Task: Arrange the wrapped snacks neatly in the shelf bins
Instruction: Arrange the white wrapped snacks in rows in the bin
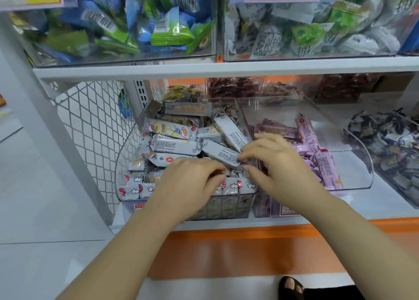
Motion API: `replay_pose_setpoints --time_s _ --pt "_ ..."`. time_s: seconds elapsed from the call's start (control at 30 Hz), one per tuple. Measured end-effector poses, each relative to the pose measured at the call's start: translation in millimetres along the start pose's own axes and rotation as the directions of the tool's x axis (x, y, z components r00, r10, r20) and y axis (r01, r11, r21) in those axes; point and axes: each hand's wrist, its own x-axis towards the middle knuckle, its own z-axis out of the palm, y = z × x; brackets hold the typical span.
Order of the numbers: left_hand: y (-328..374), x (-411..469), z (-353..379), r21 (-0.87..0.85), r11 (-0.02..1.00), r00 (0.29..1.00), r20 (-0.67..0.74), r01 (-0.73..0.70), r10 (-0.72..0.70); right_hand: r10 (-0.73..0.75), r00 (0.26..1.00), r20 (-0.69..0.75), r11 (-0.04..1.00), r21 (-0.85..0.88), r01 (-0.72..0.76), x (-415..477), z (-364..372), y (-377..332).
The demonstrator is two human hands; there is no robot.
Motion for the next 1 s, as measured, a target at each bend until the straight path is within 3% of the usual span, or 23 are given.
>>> replay_pose_setpoints --time_s 0.2,0.4,0.5,0.63,0.73,0.87,1.0 --pt "-37 -11 -8 -0.086 0.989 0.989 -0.08 0.117 -0.124 0.089 0.99 0.107 0.989 -0.126 -0.076 21 11 -5" --pt "-60 -8 -14 -0.066 0.989 0.965 -0.221 0.129 -0.141 0.149 0.985 0.087 0.974 -0.183 -0.131 43 11 -15" --pt "-62 -7 -14 -0.03 0.988 0.961 -0.227 0.153 -0.156 0.149 0.985 0.088 0.979 -0.154 -0.134 48 18 -16" --pt "-67 -7 -13 0.059 0.984 0.975 -0.153 0.17 -0.159 0.118 0.985 -0.125 0.99 0.096 -0.107 44 19 -17" --pt "-73 -7 -14 0.061 0.979 0.97 -0.162 0.194 -0.182 0.158 0.932 -0.327 0.972 0.217 -0.089 46 12 -15" --pt "-73 -9 -13 0.034 0.974 0.965 -0.155 0.222 -0.214 0.034 0.982 -0.186 0.998 0.052 -0.025 35 28 -17" --pt "-70 -10 -13 0.031 0.978 0.966 -0.164 0.206 -0.198 0.022 0.999 -0.034 0.999 0.037 -0.021 32 21 -27"
